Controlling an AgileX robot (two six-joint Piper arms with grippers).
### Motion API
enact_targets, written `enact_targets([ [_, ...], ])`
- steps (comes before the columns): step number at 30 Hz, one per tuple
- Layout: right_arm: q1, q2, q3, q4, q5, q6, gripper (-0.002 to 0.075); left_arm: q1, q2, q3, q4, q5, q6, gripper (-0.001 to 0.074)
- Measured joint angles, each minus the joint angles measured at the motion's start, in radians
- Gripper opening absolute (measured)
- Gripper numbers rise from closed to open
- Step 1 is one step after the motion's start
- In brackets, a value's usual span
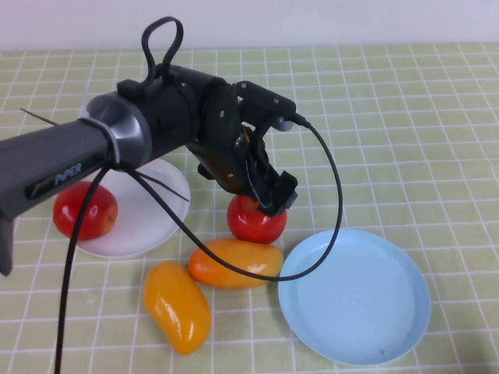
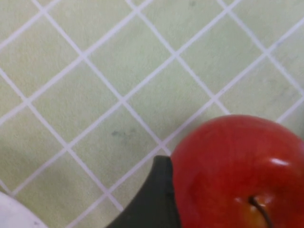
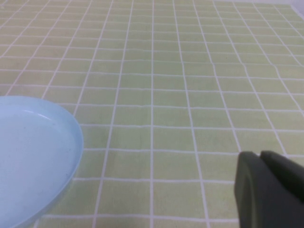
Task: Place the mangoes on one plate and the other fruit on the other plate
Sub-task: Put one type of fruit in the left plate
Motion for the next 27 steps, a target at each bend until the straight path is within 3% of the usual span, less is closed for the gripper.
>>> enact_targets([
  [18,0.000,0.000,0.000,0.000,0.000,0.000,-0.0016,0.016,0.044,-0.010,-0.040,-0.040,-0.006,0.0666],
  [24,0.000,0.000,0.000,0.000,0.000,0.000,-0.0016,0.016,0.044,-0.010,-0.045,-0.011,-0.008,0.0538],
  [27,0.000,0.000,0.000,0.000,0.000,0.000,-0.0016,0.016,0.044,-0.012,-0.045,-0.007,-0.008,0.0539],
])
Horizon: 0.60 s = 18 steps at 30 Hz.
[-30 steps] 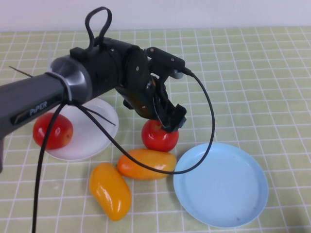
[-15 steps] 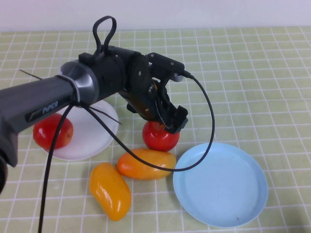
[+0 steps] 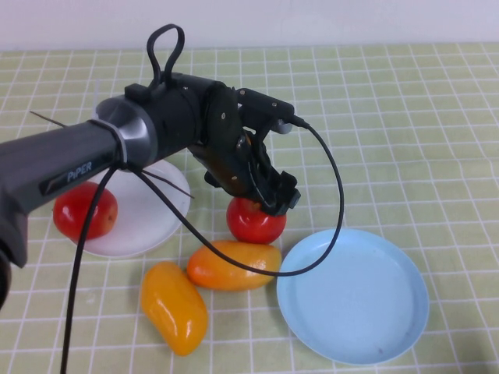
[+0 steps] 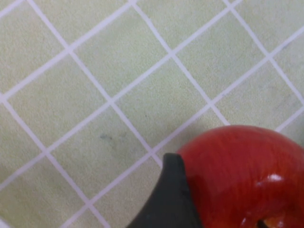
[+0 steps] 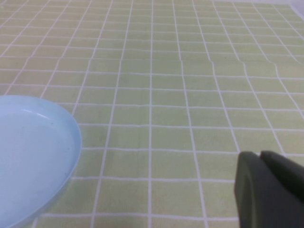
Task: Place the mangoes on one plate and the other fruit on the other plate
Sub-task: Put one type of fruit in the left plate
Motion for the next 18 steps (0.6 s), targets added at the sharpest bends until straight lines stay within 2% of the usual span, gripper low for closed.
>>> enact_targets([
  [8,0.000,0.000,0.000,0.000,0.000,0.000,-0.0015,0.007,0.000,-0.027,0.019,0.046,0.000,0.0539],
  [18,0.000,0.000,0.000,0.000,0.000,0.000,-0.0016,0.011,-0.051,-0.161,0.053,0.161,0.000,0.0538],
])
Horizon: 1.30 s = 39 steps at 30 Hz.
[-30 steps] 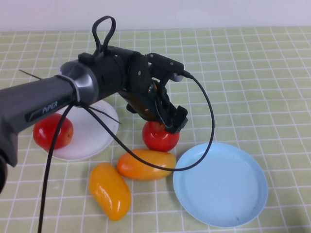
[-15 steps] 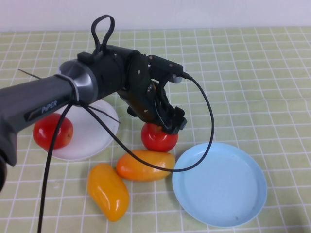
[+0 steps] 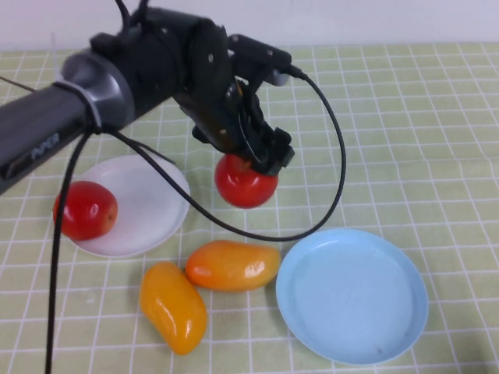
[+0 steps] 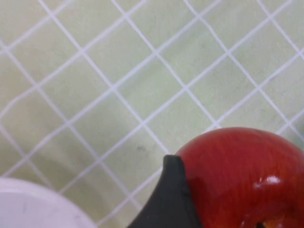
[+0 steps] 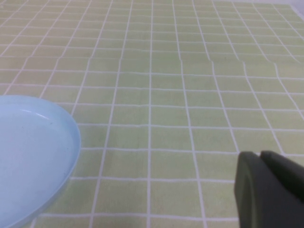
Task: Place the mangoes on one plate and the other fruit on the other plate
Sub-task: Put one type of fruit in the left plate, then put another type of fruit in the right plate
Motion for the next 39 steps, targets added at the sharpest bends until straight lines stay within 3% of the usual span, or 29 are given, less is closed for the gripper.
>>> enact_targets([
  [8,0.000,0.000,0.000,0.000,0.000,0.000,-0.0016,0.098,-0.017,-0.004,0.066,0.145,0.000,0.0536],
  [18,0.000,0.000,0.000,0.000,0.000,0.000,-0.0016,0.222,0.004,0.067,0.096,0.135,0.002,0.0536],
  [22,0.000,0.000,0.000,0.000,0.000,0.000,-0.0016,0.224,0.013,0.074,0.098,0.126,0.004,0.0546],
  [27,0.000,0.000,0.000,0.000,0.000,0.000,-0.0016,0.224,0.013,0.074,0.110,0.123,-0.010,0.0664],
  [37,0.000,0.000,0.000,0.000,0.000,0.000,-0.0016,0.203,-0.090,0.081,0.152,0.127,-0.047,0.0667],
  [39,0.000,0.000,0.000,0.000,0.000,0.000,-0.0016,0.182,-0.151,0.110,0.159,0.118,-0.067,0.0633],
])
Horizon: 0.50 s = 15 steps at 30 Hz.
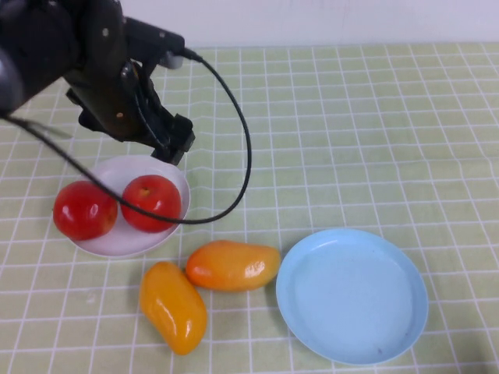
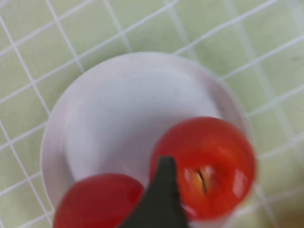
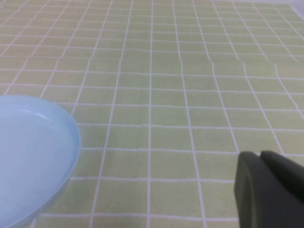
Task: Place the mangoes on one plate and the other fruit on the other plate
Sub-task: Put another type of fruit in the right plate
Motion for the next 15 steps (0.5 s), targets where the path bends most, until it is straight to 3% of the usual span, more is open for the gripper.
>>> enact_targets([
  [2,0.000,0.000,0.000,0.000,0.000,0.000,-0.0016,-0.023,-0.089,0.065,0.000,-0.031,-0.018,0.0508],
  [5,0.000,0.000,0.000,0.000,0.000,0.000,-0.0016,-0.041,-0.235,0.198,-0.002,-0.105,-0.035,0.0203],
  [7,0.000,0.000,0.000,0.000,0.000,0.000,-0.0016,-0.042,-0.343,0.293,-0.002,-0.152,-0.047,0.0096],
  [10,0.000,0.000,0.000,0.000,0.000,0.000,-0.0016,-0.043,-0.487,0.448,0.001,-0.190,-0.073,0.0032],
  [15,0.000,0.000,0.000,0.000,0.000,0.000,-0.0016,-0.045,-0.729,0.660,0.002,-0.240,-0.143,0.0009],
])
